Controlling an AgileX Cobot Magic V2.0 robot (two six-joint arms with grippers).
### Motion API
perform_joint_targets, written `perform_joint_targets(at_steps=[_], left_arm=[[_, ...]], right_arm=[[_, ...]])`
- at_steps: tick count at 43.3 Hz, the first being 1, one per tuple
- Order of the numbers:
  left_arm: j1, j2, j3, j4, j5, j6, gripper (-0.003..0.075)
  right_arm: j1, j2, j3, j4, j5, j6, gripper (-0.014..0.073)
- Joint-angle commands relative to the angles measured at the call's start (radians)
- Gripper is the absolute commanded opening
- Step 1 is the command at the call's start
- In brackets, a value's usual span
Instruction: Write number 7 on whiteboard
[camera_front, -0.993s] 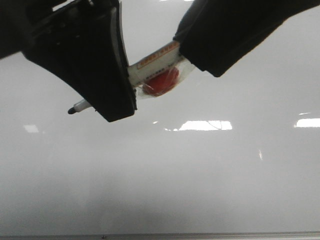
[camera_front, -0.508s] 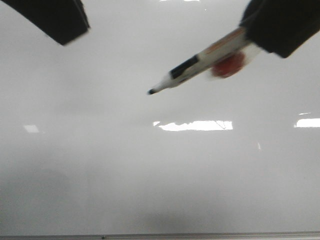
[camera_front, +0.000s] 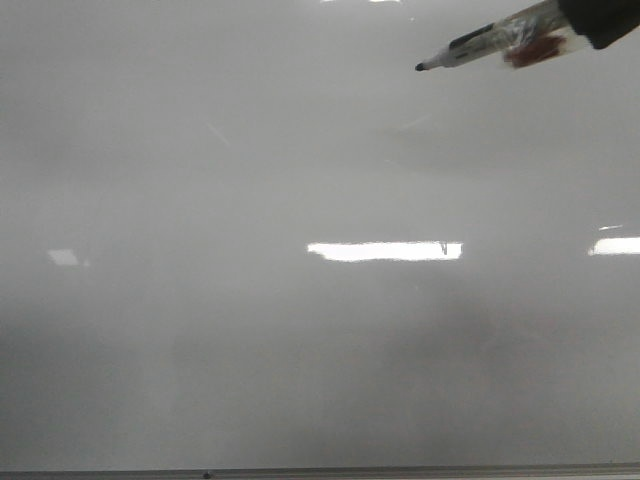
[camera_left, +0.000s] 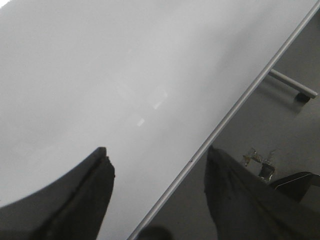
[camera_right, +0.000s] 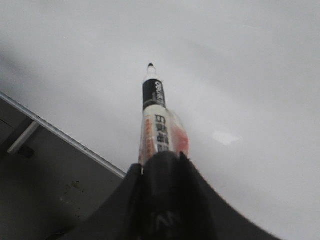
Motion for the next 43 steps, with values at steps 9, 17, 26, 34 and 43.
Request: perform_joint_targets(at_steps=[9,17,26,34,43], left_arm=[[0.001,-0.001,-0.024,-0.037,-0.068,-0.011,0.0406],[0.001,-0.001,-0.024,-0.037,-0.068,-0.011,0.0406],[0.001,-0.001,-0.024,-0.037,-0.068,-0.011,0.0406],[0.001,-0.001,-0.024,-0.037,-0.068,-0.011,0.0406],[0.001,-0.001,-0.024,-0.037,-0.068,-0.011,0.0406]], right_arm=[[-0.007,0.153,-0.167,0.023,-0.104,0.004,-0.0109],[-0.007,0.250,-0.218,0.023,-0.144,0.004,-0.0109],[-0.007,0.314,-0.227,0.023,-0.198,0.004,-0.0109],[-0.051,0.333,-0.227,0.022,-0.195,0.004,-0.0109],[-0.164,0.315,-0.226,0.011,-0.130,0.001,-0.0109]])
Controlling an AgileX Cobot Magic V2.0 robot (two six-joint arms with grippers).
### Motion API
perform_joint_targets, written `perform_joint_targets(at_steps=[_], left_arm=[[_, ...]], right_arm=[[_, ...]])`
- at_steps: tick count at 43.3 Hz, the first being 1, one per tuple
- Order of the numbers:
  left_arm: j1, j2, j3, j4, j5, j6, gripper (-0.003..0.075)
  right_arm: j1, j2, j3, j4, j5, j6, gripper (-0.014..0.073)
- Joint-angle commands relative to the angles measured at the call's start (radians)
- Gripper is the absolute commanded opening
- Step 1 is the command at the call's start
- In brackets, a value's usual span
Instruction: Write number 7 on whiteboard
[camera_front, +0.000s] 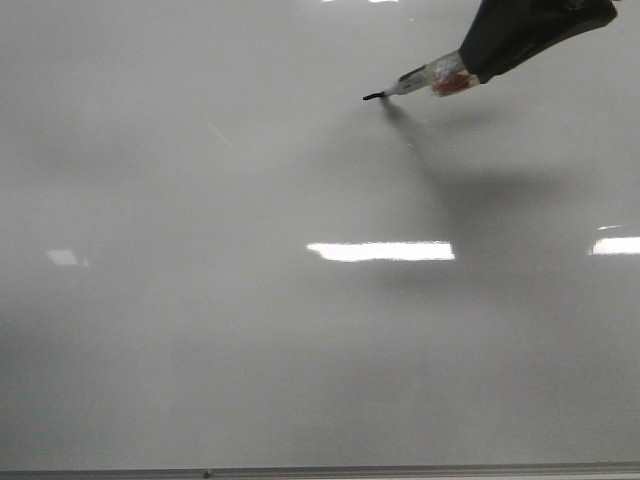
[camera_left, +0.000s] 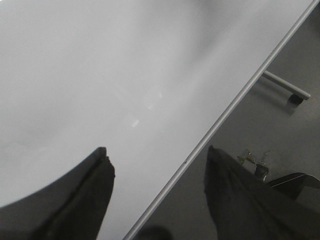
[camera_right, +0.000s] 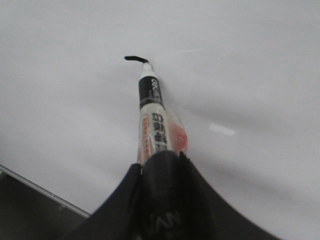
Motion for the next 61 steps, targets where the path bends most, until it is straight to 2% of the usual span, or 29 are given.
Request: perform_joint_targets(at_steps=[1,9,20,25,35,41,50,56,61], left_arm=[[0.001,-0.007,-0.024,-0.021,-0.064,-0.011,0.0406],[0.001,-0.007,-0.024,-0.021,-0.064,-0.011,0.0406],[0.001,-0.007,-0.024,-0.021,-0.065,-0.011,0.0406],[0.001,-0.007,-0.024,-0.021,-0.065,-0.011,0.0406],[-0.001,-0.004,-0.024,-0.023,-0.054,0.010,0.0407],[-0.039,0.025,-0.024,-0.130,-0.013,0.176,0.0412],[-0.164,0.120,-0.031,-0.282,0.014,0.382,0.0413],[-0.243,0.184,-0.073,-0.318,-0.015,0.433,0.0413],[-0.292,0.242,-0.111,-0.327,-0.025,0.446,0.0413]], right_arm=[[-0.063,-0.040,-0.033,-0.026,-0.034,0.000,-0.0109],[-0.068,-0.040,-0.033,-0.036,-0.002,-0.017,-0.0109],[0.000,0.038,-0.027,-0.036,0.169,-0.083,-0.0109],[0.024,0.071,-0.027,-0.036,0.168,-0.088,-0.0109],[0.093,-0.052,-0.029,-0.036,0.199,-0.114,-0.0109],[0.186,-0.163,-0.020,-0.036,0.268,-0.240,-0.0109],[0.331,-0.280,-0.019,-0.035,0.390,-0.469,-0.0109],[0.369,-0.295,-0.019,-0.010,0.483,-0.511,-0.0109],[0.369,-0.295,-0.019,0.032,0.491,-0.530,-0.0109]])
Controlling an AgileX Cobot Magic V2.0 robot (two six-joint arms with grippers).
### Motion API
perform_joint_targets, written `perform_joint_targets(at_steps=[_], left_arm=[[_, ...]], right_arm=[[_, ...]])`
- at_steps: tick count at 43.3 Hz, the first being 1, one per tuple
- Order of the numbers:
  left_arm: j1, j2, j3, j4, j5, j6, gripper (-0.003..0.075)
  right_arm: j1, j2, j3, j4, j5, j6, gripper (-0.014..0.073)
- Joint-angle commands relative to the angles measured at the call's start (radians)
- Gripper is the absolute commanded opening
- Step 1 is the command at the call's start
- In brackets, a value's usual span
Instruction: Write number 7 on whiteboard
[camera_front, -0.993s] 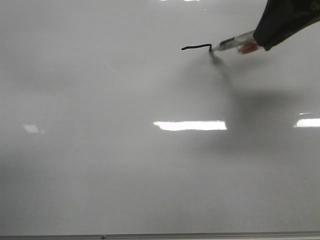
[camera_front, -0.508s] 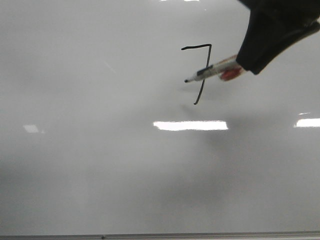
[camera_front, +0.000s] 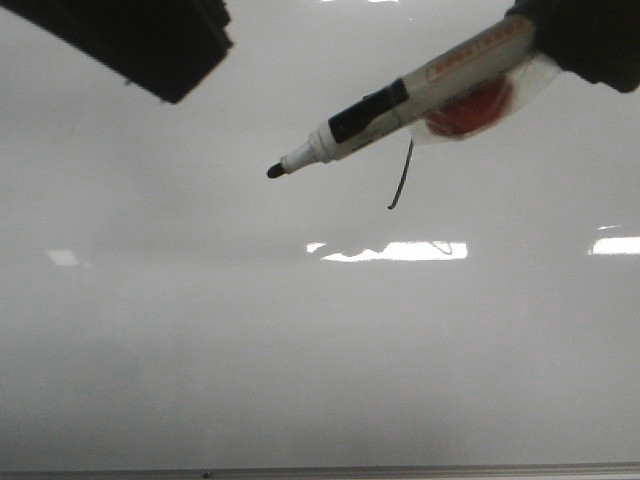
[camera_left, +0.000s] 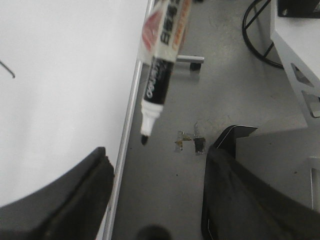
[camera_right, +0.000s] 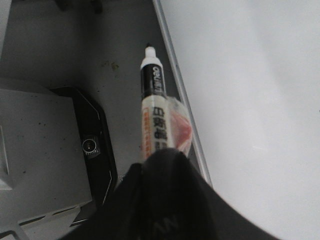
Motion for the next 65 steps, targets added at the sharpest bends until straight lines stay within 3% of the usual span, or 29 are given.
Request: perform_joint_targets(at_steps=[1,9,22,28,38,43,49,53,55,65], left_arm=[[-0.045,0.031,-0.059,-0.053,-0.058,0.013,0.0413],[-0.103,0.118,-0.091,-0.055,-0.088,0.015,0.0412],[-0.105,0.136,-0.095,-0.057,-0.090,0.018,0.0391],[-0.105,0.136,-0.095,-0.057,-0.086,0.018,0.0316],[-0.099,0.136,-0.095,-0.052,-0.086,0.018,0.0121],[-0.099,0.136,-0.095,-0.052,-0.086,0.018,0.0054],[-0.099,0.136,-0.100,-0.028,-0.083,-0.014,0.0037],[-0.099,0.134,-0.127,0.120,-0.050,-0.165,0.0037],[-0.099,0.132,-0.145,0.227,-0.018,-0.276,0.0037],[-0.099,0.076,-0.171,0.724,0.121,-0.789,0.0037]], right_arm=[[0.001,-0.020,-0.026,0.059,-0.033,-0.033,-0.0109],[0.001,-0.020,-0.026,0.097,-0.061,-0.049,-0.0109],[0.001,-0.020,-0.026,0.097,-0.061,-0.049,-0.0109],[-0.001,-0.020,-0.026,0.097,-0.055,-0.049,-0.0109],[-0.002,-0.020,-0.026,0.097,-0.054,-0.049,-0.0102],[-0.002,-0.020,-0.026,0.097,-0.055,-0.049,0.0002],[-0.003,-0.020,-0.026,0.095,-0.052,-0.045,0.0321],[-0.015,-0.041,-0.037,0.035,-0.017,0.003,0.0476],[-0.033,-0.061,-0.045,-0.020,0.003,0.066,0.0505],[-0.147,-0.188,-0.048,-0.278,0.070,0.419,0.0488]])
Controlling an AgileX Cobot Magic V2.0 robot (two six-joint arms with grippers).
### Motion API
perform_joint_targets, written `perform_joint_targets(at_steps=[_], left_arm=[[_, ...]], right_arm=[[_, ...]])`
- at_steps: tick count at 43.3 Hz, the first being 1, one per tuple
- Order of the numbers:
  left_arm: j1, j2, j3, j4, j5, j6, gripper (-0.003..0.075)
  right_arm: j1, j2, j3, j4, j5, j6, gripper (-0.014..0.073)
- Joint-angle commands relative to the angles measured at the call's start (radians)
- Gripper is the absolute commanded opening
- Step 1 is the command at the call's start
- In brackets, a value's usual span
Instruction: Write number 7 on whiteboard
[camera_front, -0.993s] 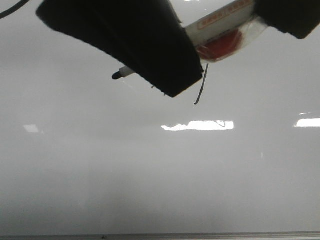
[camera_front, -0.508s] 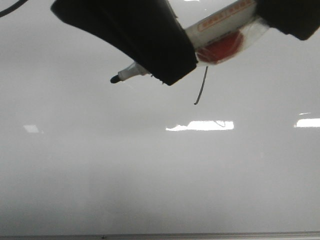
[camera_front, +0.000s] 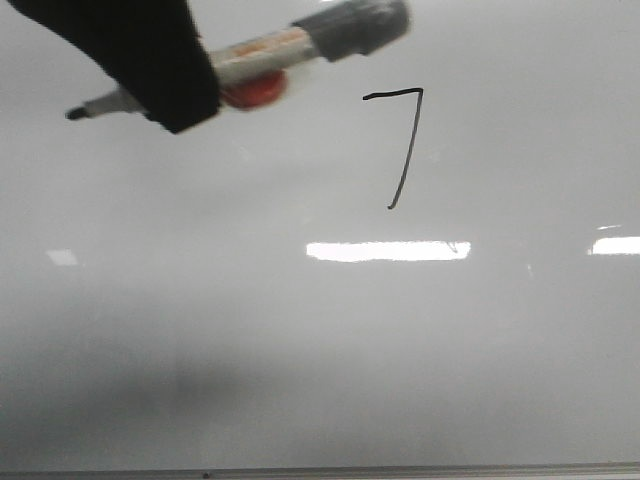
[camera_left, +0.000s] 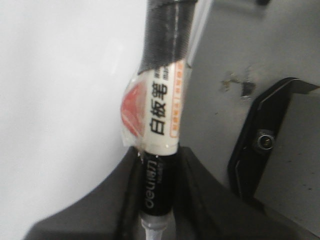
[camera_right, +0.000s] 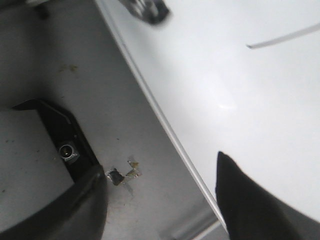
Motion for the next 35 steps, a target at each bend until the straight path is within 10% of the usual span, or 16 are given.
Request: perform_joint_targets(at_steps=[1,12,26,35], left_arm=[[0.001,-0.061,-0.036,0.211,0.032,-0.219,0.0037],[0.215,-0.179,0.012,0.286,-0.051,-0.330,0.0037],[0.762,-0.251,0.264,-0.173,-0.443,-0.186,0.0037],[0.834,-0.224,0.418,-0.323,-0.740,-0.142,0.0037]], right_arm=[[-0.041,-0.059,-0.030,-0.088,0.000,0.142,0.0488],[-0.064,-0.118,-0.030,-0.128,0.033,0.166,0.0488],[-0.064,-0.118,-0.030,-0.128,0.029,0.166,0.0488],[-0.064,-0.118,-0.030,-0.128,0.022,0.166,0.0488]])
